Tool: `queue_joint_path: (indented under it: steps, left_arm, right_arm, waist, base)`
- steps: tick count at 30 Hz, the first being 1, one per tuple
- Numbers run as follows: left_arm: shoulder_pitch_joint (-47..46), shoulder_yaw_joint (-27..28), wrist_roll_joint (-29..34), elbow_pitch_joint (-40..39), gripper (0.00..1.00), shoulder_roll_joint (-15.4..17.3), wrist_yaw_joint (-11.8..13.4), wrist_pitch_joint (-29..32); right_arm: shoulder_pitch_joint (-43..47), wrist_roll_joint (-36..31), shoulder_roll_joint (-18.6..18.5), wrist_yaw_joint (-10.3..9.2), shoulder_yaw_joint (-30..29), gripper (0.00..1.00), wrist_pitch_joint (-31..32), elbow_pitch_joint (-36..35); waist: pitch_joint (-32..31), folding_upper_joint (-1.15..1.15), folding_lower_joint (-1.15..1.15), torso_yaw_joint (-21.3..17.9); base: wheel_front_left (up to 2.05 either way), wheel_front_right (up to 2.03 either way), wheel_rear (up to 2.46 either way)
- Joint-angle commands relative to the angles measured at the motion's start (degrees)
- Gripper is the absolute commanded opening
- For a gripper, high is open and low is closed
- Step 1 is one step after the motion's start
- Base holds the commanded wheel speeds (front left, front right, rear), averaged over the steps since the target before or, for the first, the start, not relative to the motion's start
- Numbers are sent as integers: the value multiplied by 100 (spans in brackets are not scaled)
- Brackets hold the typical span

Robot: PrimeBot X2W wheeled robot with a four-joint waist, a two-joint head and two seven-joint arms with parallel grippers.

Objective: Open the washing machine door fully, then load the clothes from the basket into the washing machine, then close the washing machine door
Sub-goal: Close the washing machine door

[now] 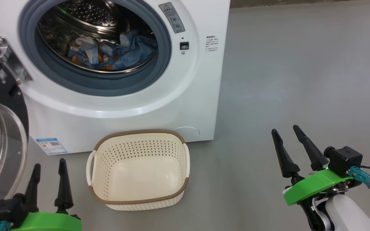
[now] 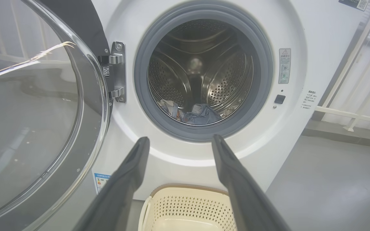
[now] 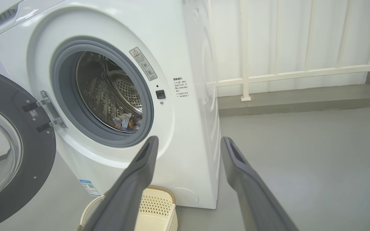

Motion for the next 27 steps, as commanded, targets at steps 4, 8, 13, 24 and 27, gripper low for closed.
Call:
queue_joint_path:
  steps: [4, 8, 13, 24, 27]
  left_arm:
    - [-66, 240, 125, -60, 100, 87, 68, -37]
    - [-65, 252, 179, -53, 100, 73, 120, -37]
    - [-32, 297, 214, -94, 100, 1, 199, -37]
    - [39, 290, 357, 2, 100, 14, 323, -37]
    - [43, 267, 362, 7, 100, 13, 343, -37]
  right_arm:
    - [-44, 37, -30, 42, 75, 100, -46, -92]
    - [-41, 39, -34, 42, 92, 100, -46, -82]
    - [-29, 51, -44, 42, 105, 100, -46, -58]
    - [18, 102, -35, 42, 169, 100, -46, 70]
    - [32, 108, -29, 42, 187, 100, -46, 109]
  waist:
    - [-35, 0, 0, 189]
    - [-52, 0, 0, 306]
    - [-100, 0, 0, 513]
    - [-223, 0, 0, 1052]
    - [-248, 0, 0, 1222]
  base:
    - [0, 0, 0]
    - [0, 0, 0]
    - [0, 0, 0]
    - [0, 0, 0]
    - [0, 0, 0]
